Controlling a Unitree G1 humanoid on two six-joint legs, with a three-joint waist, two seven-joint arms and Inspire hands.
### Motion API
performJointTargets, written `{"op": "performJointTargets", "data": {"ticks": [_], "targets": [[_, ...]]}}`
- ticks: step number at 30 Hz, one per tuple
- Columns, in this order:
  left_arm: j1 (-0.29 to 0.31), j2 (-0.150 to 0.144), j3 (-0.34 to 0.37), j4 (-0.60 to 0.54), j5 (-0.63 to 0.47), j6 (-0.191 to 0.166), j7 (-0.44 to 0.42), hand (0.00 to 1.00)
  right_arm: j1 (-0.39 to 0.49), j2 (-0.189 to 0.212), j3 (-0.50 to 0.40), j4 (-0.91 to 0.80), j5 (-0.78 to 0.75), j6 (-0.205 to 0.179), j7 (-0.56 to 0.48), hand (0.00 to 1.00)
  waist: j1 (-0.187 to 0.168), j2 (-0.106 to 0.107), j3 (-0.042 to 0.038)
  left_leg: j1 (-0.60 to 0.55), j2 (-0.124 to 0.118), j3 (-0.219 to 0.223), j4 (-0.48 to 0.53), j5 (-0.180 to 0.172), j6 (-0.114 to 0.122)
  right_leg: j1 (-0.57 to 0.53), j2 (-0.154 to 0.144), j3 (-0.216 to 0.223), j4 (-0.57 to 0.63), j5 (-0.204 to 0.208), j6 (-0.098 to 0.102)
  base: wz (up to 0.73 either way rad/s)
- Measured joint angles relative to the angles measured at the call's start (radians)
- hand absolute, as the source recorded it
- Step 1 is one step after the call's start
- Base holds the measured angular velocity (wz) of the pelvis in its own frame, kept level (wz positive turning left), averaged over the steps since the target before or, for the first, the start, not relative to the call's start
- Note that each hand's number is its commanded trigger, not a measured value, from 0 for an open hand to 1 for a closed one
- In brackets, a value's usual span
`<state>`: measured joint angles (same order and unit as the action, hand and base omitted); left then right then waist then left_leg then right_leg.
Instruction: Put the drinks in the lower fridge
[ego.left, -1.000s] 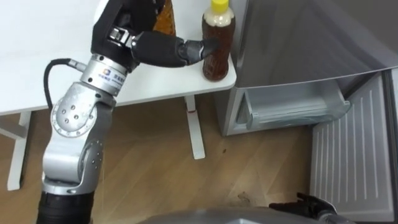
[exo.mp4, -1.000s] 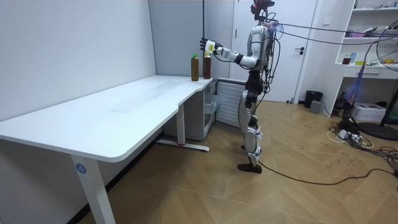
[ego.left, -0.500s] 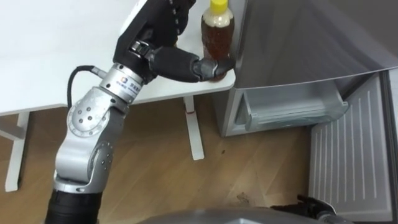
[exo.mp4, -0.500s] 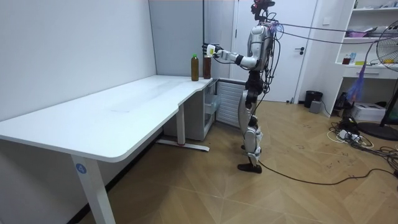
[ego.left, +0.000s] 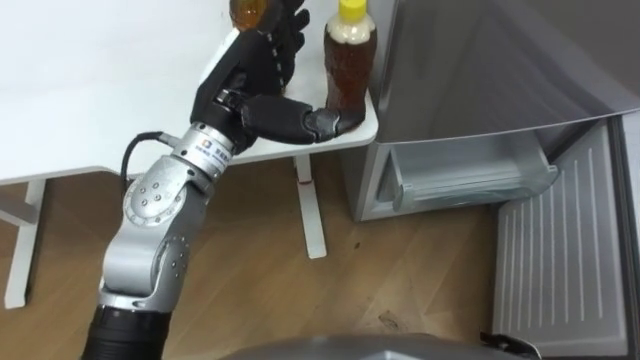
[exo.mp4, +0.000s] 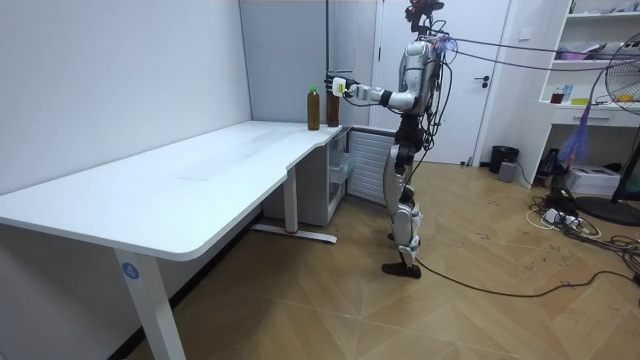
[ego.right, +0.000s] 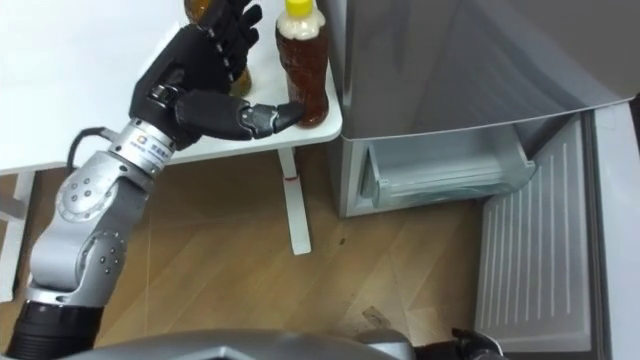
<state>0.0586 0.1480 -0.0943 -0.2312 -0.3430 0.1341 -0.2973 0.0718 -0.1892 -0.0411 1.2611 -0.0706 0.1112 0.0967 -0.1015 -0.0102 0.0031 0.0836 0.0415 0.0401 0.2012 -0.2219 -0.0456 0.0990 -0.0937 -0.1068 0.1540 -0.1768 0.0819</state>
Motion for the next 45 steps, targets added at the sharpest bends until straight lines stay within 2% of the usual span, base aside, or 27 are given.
{"op": "performJointTargets", "data": {"ticks": [4, 8, 11, 16, 19, 21, 26, 37, 43, 45], "targets": [[0.0, -0.002, -0.008, 0.011, 0.0, 0.0, 0.012, 0.0, -0.001, 0.0, 0.019, 0.0, -0.06, 0.003, -0.009, 0.0, 0.0, -0.002, 0.0014, 0.004, 0.0, 0.003, -0.001, 0.0, 0.0, 0.002, 0.0, 0.005, 0.0, 0.0, 0.0, -0.04], [0.0, -0.005, -0.009, 0.028, 0.0, 0.021, 0.035, 0.0, 0.004, 0.002, 0.047, 0.001, -0.147, 0.04, -0.009, 0.0, -0.001, -0.002, 0.0027, 0.012, 0.0, 0.012, -0.002, 0.0, 0.0, 0.003, 0.0, 0.013, -0.001, 0.0, 0.0, -0.05], [-0.001, -0.004, -0.021, 0.036, -0.004, 0.025, 0.057, 0.0, 0.011, 0.003, 0.087, 0.001, -0.194, 0.069, 0.005, 0.0, -0.002, -0.003, 0.0033, 0.015, 0.0, 0.015, -0.003, 0.0, 0.0, 0.006, 0.0, 0.021, 0.0, 0.0, 0.0, -0.07], [-0.012, -0.005, -0.06, 0.072, -0.018, 0.034, 0.072, 0.0, 0.029, 0.015, 0.098, 0.0, -0.272, 0.109, 0.029, 0.0, -0.011, -0.005, 0.0059, 0.014, 0.0, 0.017, -0.003, 0.0, 0.0, 0.007, 0.0, 0.024, 0.005, 0.0, 0.0, -0.01], [-0.02, -0.004, -0.071, 0.093, -0.018, 0.04, 0.072, 0.0, 0.025, 0.021, 0.099, -0.001, -0.285, 0.11, 0.04, 0.0, -0.032, -0.007, 0.0077, 0.014, 0.0, 0.018, -0.005, 0.0, 0.0, 0.006, 0.0, 0.023, 0.008, -0.001, 0.001, 0.0], [-0.037, -0.002, -0.071, 0.108, -0.018, 0.043, 0.077, 0.0, 0.026, 0.025, 0.099, -0.007, -0.286, 0.111, 0.057, 0.0, -0.035, -0.008, 0.0093, 0.014, 0.003, 0.041, -0.007, 0.0, 0.0, 0.001, 0.0, 0.023, 0.015, -0.003, 0.001, 0.0], [-0.059, -0.002, -0.071, 0.108, -0.018, 0.043, 0.087, 0.0, 0.027, 0.031, 0.101, -0.008, -0.286, 0.131, 0.072, 0.0, -0.034, -0.007, 0.0097, 0.014, 0.007, 0.041, -0.016, 0.001, 0.002, -0.003, 0.005, 0.024, 0.016, -0.003, 0.0, 0.0], [-0.088, -0.001, -0.069, 0.135, -0.018, 0.043, 0.112, 0.0, 0.027, 0.031, 0.101, -0.002, -0.284, 0.131, 0.08, 0.0, -0.034, 0.005, 0.008, 0.013, 0.008, 0.044, -0.013, 0.001, 0.002, -0.008, 0.007, 0.026, 0.016, -0.003, -0.001, 0.0], [-0.101, 0.0, -0.066, 0.156, -0.018, 0.059, 0.12, 0.0, 0.028, 0.031, 0.1, -0.006, -0.287, 0.134, 0.092, 0.0, -0.034, 0.008, 0.009, 0.007, 0.008, 0.046, -0.013, 0.001, 0.002, -0.009, 0.007, 0.026, 0.016, -0.004, -0.002, 0.0], [-0.103, 0.001, -0.063, 0.156, -0.017, 0.063, 0.12, 0.0, 0.033, 0.03, 0.099, -0.008, -0.287, 0.146, 0.104, 0.0, -0.034, 0.01, 0.0102, 0.014, 0.009, 0.052, -0.014, 0.001, 0.002, -0.009, 0.007, 0.03, 0.017, -0.004, -0.002, -0.04]]}}
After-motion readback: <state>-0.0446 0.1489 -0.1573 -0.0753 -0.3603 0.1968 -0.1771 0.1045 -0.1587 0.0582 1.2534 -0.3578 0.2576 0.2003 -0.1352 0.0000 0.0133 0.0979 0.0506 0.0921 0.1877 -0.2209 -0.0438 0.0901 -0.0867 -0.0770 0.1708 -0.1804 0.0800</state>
